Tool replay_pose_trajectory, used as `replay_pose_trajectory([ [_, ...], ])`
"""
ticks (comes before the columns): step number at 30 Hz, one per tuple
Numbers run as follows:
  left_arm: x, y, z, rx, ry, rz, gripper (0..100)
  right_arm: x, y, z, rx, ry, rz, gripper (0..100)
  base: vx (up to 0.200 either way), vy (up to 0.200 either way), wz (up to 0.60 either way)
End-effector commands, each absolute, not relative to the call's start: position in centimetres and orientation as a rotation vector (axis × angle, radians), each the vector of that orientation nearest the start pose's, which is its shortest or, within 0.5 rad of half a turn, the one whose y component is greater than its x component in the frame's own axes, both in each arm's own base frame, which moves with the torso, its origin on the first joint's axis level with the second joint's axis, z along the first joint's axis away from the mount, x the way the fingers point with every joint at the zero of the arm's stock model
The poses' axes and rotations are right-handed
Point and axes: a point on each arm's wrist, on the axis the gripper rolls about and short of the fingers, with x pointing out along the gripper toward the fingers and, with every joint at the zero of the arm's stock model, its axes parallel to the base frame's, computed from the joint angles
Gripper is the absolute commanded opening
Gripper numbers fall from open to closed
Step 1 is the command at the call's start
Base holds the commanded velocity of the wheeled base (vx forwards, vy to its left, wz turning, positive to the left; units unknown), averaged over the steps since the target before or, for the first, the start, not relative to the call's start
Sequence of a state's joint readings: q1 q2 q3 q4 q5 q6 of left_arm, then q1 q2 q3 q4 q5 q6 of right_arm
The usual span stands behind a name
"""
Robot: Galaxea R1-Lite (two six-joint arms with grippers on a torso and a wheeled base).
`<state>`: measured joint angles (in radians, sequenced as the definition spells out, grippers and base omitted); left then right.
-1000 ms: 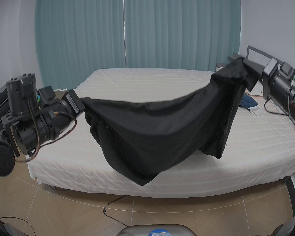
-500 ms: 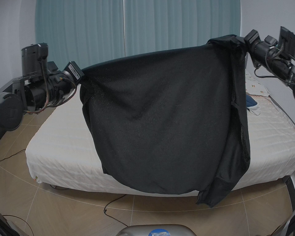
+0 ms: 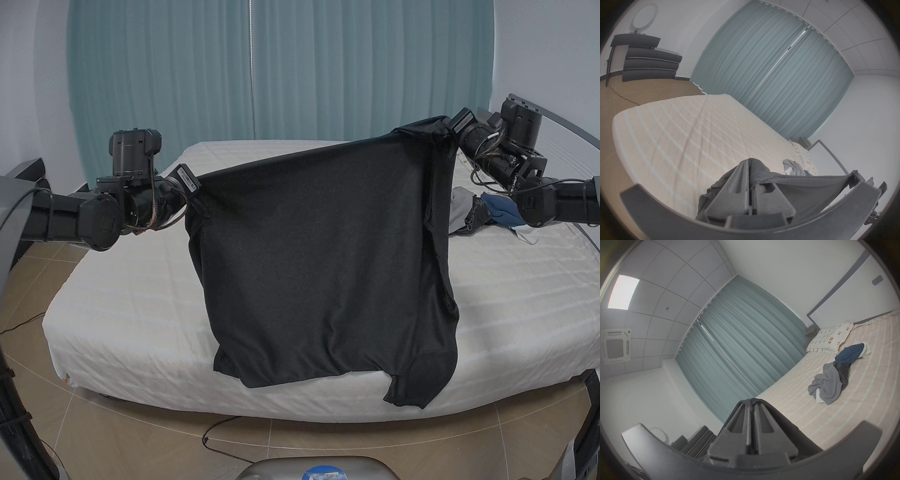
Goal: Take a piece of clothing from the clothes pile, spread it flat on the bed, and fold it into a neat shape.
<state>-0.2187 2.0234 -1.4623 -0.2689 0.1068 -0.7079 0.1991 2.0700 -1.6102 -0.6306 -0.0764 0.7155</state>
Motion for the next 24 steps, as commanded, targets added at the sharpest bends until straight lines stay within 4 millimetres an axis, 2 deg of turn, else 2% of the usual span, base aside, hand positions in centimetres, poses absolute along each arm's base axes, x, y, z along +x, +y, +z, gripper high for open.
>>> replay_pose_trajectory([
  [1, 45.0, -9.8, 16.4, -0.643, 0.374, 0.027, 0, 45.8, 8.9, 21.3, 0.723, -0.012, 0.127, 0, 0.2, 0.0, 0.0],
  [2, 45.0, -9.8, 16.4, -0.643, 0.374, 0.027, 0, 45.8, 8.9, 21.3, 0.723, -0.012, 0.127, 0, 0.2, 0.0, 0.0],
  [3, 46.2, -10.2, 15.9, -0.645, 0.367, 0.021, 0, 46.9, 8.6, 19.2, 0.716, 0.019, 0.09, 0, 0.2, 0.0, 0.0],
  [5, 46.2, -10.2, 15.8, -0.645, 0.368, 0.021, 0, 47.0, 8.6, 19.0, 0.716, 0.021, 0.087, 0, 0.2, 0.0, 0.0],
  [7, 47.2, -10.7, 14.2, -0.635, 0.405, 0.031, 0, 48.0, 8.7, 16.4, 0.709, 0.056, 0.071, 0, 0.2, 0.0, 0.0],
  [8, 47.3, -10.8, 14.1, -0.635, 0.409, 0.029, 0, 48.1, 8.7, 16.2, 0.708, 0.059, 0.07, 0, 0.2, 0.0, 0.0],
  [9, 47.7, -11.3, 13.0, -0.628, 0.432, 0.029, 0, 48.8, 8.9, 14.2, 0.701, 0.088, 0.058, 0, 0.0, 0.0, 0.0],
  [10, 47.8, -11.4, 12.7, -0.626, 0.438, 0.03, 0, 48.9, 8.9, 13.9, 0.7, 0.092, 0.058, 0, 0.0, 0.0, 0.0],
  [11, 48.3, -11.6, 11.6, -0.62, 0.453, 0.036, 0, 49.3, 9.1, 12.2, 0.684, 0.118, 0.048, 0, 0.0, 0.0, 0.0],
  [14, 49.3, -11.9, 10.2, -0.618, 0.468, 0.04, 0, 50.0, 9.2, 9.5, 0.651, 0.164, 0.033, 0, 0.0, 0.0, 0.0],
  [24, 51.7, -12.6, 4.5, -0.596, 0.552, 0.089, 0, 52.0, 9.4, 3.6, 0.633, 0.211, -0.036, 0, 0.0, 0.0, 0.0],
])
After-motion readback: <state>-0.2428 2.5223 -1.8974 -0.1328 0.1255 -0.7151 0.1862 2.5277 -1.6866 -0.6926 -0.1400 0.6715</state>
